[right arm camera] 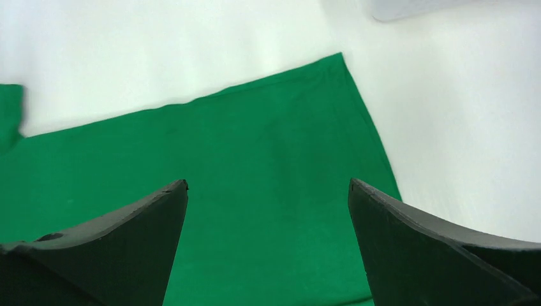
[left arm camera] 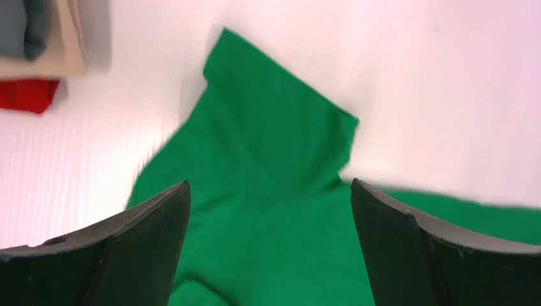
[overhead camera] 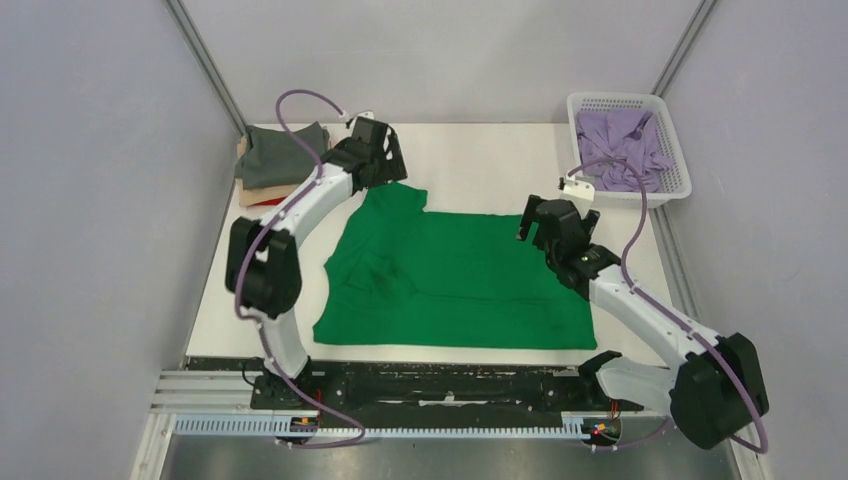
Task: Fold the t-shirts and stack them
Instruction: Grab the side of the flattened tshirt furthest away from the robot with both arms
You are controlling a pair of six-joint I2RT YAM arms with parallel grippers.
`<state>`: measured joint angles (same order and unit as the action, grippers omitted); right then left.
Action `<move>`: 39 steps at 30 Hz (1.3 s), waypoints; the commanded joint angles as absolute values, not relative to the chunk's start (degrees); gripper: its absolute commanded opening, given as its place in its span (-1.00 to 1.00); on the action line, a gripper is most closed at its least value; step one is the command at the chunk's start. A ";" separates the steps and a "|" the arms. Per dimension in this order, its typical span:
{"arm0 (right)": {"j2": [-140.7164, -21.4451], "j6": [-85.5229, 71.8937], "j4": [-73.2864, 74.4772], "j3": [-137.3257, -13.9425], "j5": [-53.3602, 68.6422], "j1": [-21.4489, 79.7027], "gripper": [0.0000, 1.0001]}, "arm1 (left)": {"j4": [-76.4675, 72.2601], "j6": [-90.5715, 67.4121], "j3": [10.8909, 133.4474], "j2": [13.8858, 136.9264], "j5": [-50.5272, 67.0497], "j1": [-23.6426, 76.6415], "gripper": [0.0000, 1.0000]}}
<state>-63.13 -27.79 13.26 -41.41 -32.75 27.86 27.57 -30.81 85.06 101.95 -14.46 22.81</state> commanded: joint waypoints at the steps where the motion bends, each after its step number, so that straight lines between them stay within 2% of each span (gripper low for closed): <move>1: -68.25 -25.40 7.49 -43.39 -27.50 23.74 0.96 | 33.47 -23.27 99.56 113.58 -17.37 20.66 0.99; 5: -73.55 -23.90 7.40 -45.25 -24.46 21.93 0.96 | 35.24 -22.10 110.28 123.86 -16.75 19.06 0.98; 7: -75.23 -23.32 7.46 -45.90 -23.96 21.24 0.96 | 35.15 -22.19 113.97 127.78 -15.22 17.78 0.92; 12: -77.78 -22.49 7.56 -46.58 -23.31 20.05 0.96 | 37.62 -22.66 122.67 136.51 -8.40 14.56 0.49; 15: -78.59 -22.67 7.47 -46.07 -23.06 19.43 0.96 | 36.73 -22.44 123.31 138.20 -6.61 13.98 0.34; 19: -79.70 -22.67 7.62 -46.14 -21.98 18.77 0.96 | 35.63 -21.39 123.40 139.68 -5.86 13.97 0.33; 24: -80.46 -22.80 7.52 -46.47 -22.14 18.04 0.96 | 36.46 -21.09 123.15 141.13 -4.74 13.97 0.21; 29: -82.43 -22.70 7.52 -48.62 -22.60 17.06 0.96 | 36.39 -21.33 123.14 141.75 -1.09 14.13 -0.11; 33: -86.93 -22.29 8.10 -53.31 -24.62 16.11 0.96 | 36.39 -20.50 122.16 141.21 1.04 14.41 -0.94; 39: -98.41 -21.57 10.86 -64.98 -31.37 13.75 0.90 | 33.56 -19.30 117.11 135.50 4.81 15.16 -0.96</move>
<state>-92.90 -22.41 10.22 -57.69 -25.76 15.31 35.68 -21.76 120.49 140.46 -0.60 14.24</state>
